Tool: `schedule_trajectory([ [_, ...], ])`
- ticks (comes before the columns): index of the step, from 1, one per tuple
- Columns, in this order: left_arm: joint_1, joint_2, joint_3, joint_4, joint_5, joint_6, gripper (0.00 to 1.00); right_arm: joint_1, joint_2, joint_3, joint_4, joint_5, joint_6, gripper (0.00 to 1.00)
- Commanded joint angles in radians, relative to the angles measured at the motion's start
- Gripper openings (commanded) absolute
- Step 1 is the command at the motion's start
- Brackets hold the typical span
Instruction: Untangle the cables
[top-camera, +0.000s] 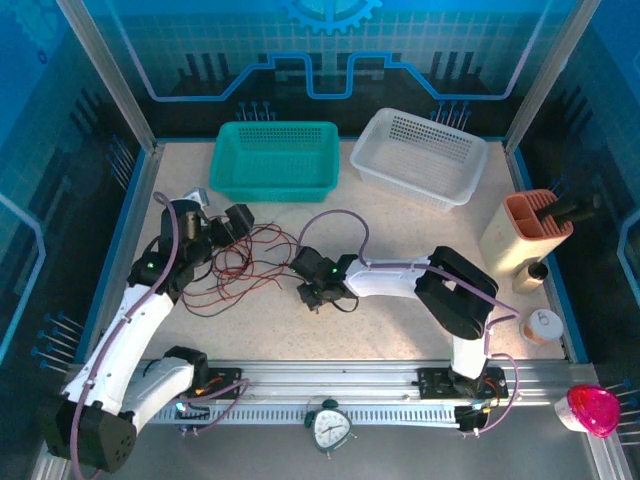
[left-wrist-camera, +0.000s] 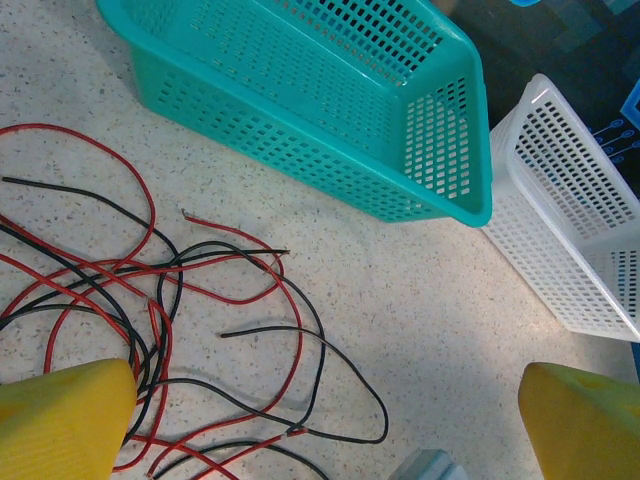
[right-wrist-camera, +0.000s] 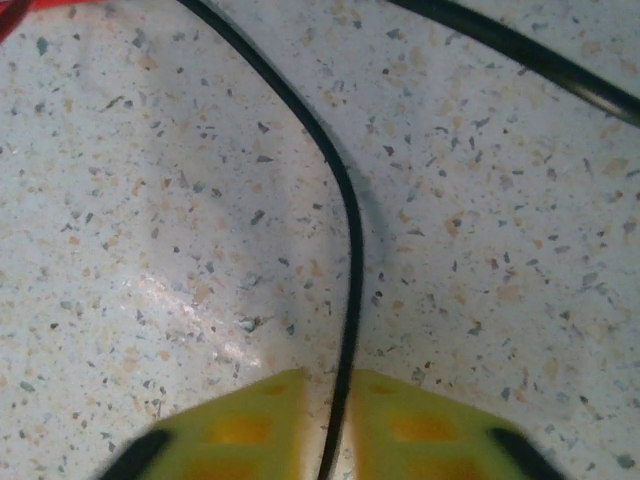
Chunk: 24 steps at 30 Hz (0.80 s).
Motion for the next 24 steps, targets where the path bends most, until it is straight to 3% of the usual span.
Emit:
schedule_trajectory([
  [1,0.000,-0.015,-0.013,0.018,-0.015,-0.013,0.99,0.011,0.003,0.035,-0.015,0.014,-0.013,0.00],
  [8,0.000,-0.019,0.001,0.021,-0.003,-0.010,0.99,0.000,-0.193,0.070,-0.069,0.046,-0.070,0.00],
  [14,0.000,-0.017,0.021,0.033,0.020,-0.005,0.99,-0.067,-0.367,0.143,-0.101,0.011,-0.113,0.00],
  [24,0.000,-0.008,0.055,0.064,0.068,0.036,0.99,-0.185,-0.447,0.357,-0.145,-0.076,-0.182,0.00],
])
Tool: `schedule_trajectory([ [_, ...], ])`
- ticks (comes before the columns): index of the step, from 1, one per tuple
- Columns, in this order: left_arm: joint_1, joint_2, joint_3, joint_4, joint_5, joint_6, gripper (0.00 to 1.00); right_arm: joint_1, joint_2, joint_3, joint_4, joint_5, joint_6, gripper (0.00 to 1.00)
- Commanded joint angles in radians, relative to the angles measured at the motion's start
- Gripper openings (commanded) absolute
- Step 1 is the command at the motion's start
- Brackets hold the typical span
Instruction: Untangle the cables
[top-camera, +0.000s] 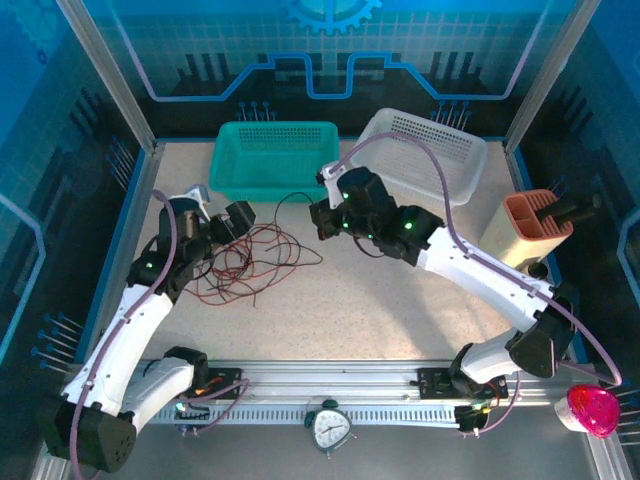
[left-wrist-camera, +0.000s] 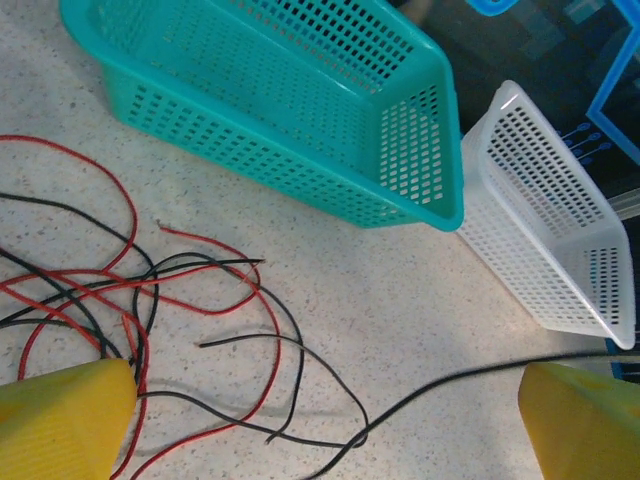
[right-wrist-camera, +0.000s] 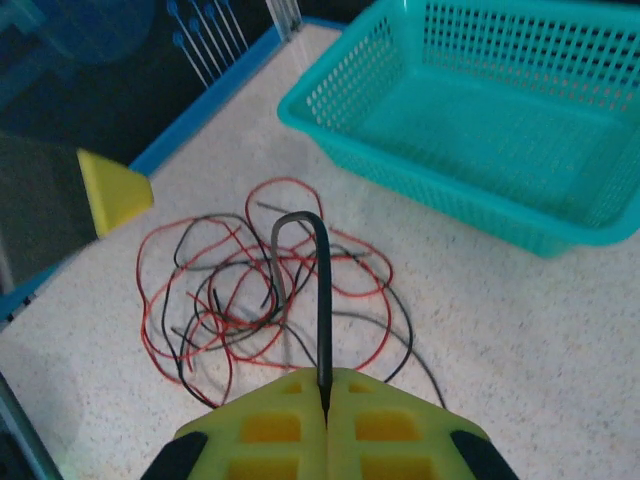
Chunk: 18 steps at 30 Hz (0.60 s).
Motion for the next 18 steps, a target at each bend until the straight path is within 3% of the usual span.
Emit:
schedule_trajectory([
  [1,0.000,-0.006,0.046,0.034,0.039,0.030,0.99,-0.023,-0.015,0.085,-0.052,-0.048,-0.049,0.00],
  [18,-0.012,-0.008,0.104,0.094,0.152,0.044,0.99,-0.119,-0.066,0.348,-0.083,-0.084,-0.111,0.00],
])
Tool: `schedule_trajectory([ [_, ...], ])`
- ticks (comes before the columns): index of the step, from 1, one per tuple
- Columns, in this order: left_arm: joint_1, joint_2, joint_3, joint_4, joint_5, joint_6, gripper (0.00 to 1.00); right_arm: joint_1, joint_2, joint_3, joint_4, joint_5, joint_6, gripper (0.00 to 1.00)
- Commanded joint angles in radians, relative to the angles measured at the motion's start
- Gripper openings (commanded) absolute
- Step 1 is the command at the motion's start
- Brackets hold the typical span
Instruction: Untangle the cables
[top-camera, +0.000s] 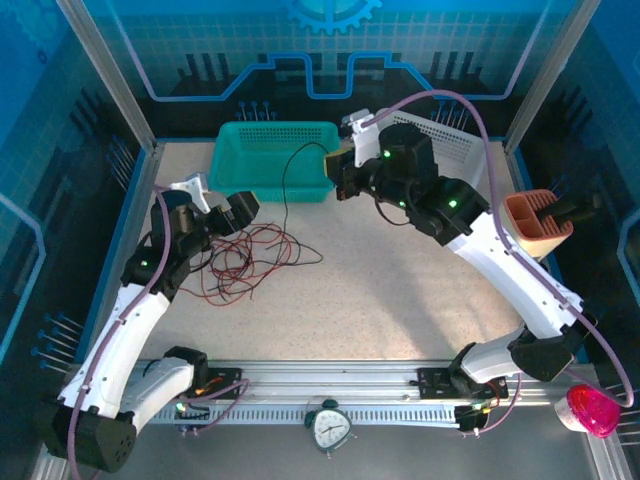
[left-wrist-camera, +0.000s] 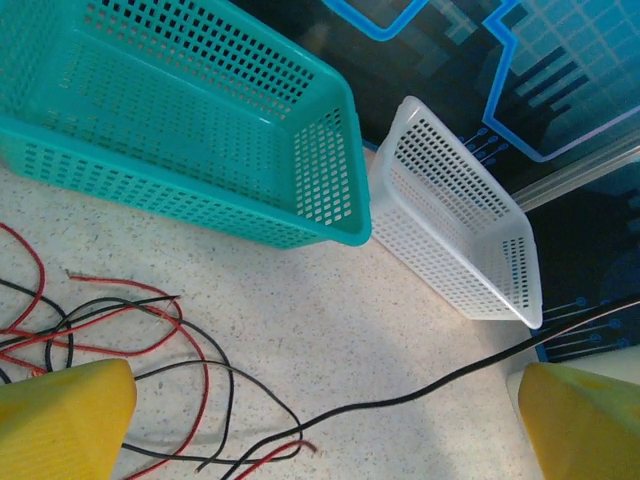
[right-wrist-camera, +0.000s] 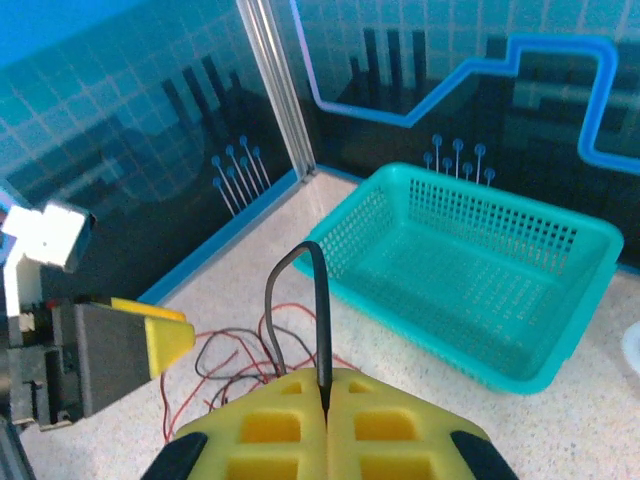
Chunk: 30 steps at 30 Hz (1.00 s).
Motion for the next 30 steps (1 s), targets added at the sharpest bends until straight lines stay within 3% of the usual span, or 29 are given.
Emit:
schedule_trajectory([
  [1,-0.014,-0.008,0.046,0.036,0.041,0.016,0.99,-0.022,-0.038,0.073,0.002,-0.031,-0.015,0.00],
  [16,-0.095,0.084,0.164,0.069,0.067,0.024,0.99,-0.067,0.014,0.312,-0.023,-0.017,-0.076,0.00],
  [30,-0.192,0.242,0.288,0.120,0.030,0.026,0.99,-0.228,0.120,0.554,-0.023,0.014,-0.083,0.00],
])
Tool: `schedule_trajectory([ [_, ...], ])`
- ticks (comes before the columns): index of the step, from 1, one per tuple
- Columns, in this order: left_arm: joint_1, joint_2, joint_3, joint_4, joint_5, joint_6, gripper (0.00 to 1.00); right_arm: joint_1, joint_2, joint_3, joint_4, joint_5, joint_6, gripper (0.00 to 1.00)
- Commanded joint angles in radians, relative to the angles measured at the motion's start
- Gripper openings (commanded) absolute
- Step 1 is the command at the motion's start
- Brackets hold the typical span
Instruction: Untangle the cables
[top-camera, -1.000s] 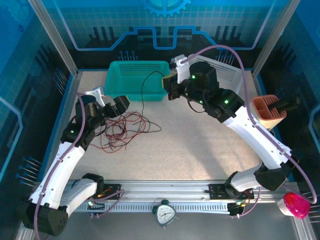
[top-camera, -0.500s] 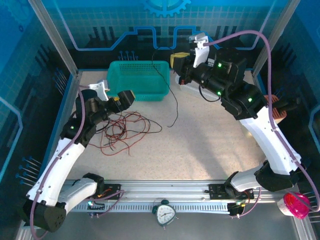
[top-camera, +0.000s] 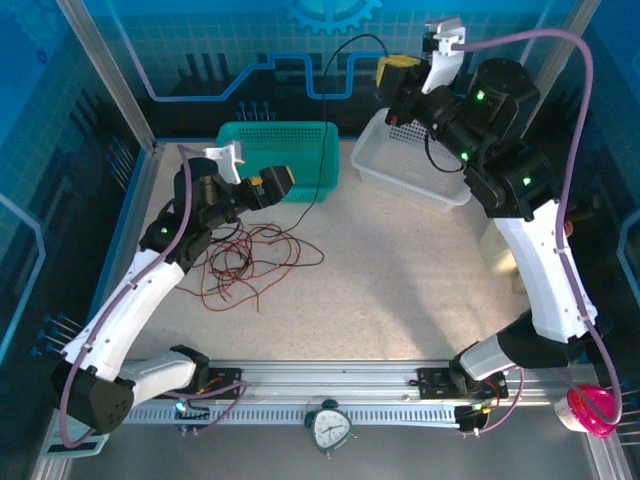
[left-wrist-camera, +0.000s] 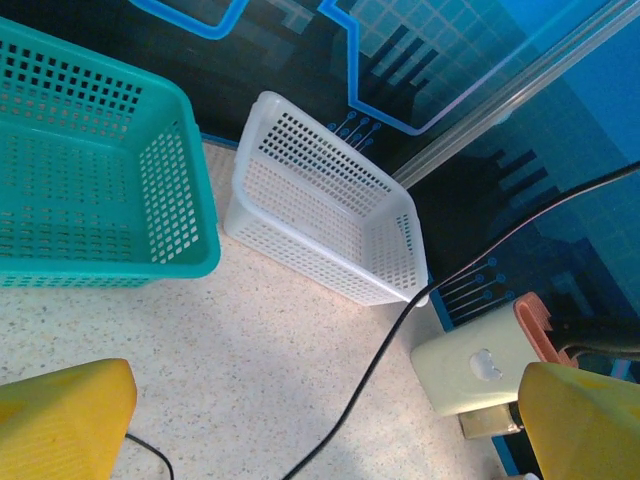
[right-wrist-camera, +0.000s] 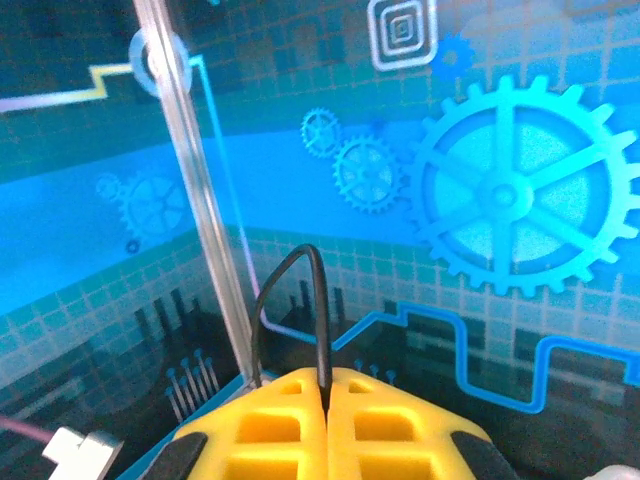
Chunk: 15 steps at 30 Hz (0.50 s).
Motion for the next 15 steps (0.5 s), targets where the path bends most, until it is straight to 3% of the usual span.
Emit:
schedule_trajectory([
  [1,-0.021,0.032,0.051,0.037,-0.013,0.027,0.99,-0.049,0.038,0.071,0.004,0.026,-0.001,0.00],
  [15,-0.090,0.175,0.153,0.042,-0.020,0.039,0.99,-0.316,0.188,0.248,0.080,0.042,0.090,0.00],
])
